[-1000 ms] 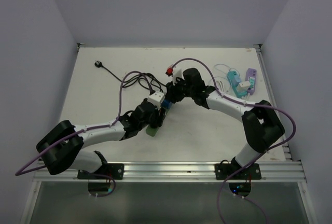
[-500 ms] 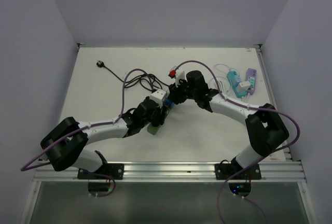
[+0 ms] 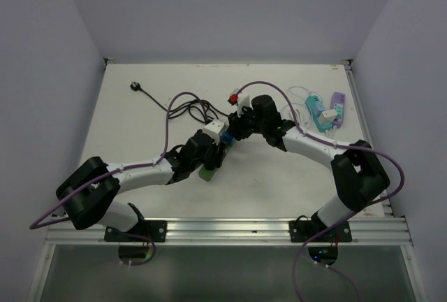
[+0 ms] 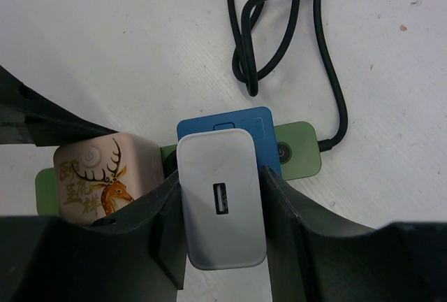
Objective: Pull the plug off the socket
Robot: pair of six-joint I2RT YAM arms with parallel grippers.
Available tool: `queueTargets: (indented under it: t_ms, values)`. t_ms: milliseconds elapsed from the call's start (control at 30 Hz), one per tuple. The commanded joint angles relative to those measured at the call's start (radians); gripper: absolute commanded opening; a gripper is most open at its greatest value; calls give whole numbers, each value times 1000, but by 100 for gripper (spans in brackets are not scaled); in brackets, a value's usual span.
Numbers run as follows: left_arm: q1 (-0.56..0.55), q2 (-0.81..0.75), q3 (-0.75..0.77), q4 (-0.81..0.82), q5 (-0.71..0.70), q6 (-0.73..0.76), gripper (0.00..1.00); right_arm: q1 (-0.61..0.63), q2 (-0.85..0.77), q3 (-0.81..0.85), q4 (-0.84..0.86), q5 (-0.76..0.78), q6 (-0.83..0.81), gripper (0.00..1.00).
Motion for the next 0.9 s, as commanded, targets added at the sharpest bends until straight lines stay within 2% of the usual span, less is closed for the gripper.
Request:
queueTargets:
  t_ms: [0,867]
  values:
    - [11,69,-6,-57,51,-51,0,15,-117,40,163,-83,77,0]
    - [36,122,33,-129,60,-74,0,13,-178,66,201,-74,125,0]
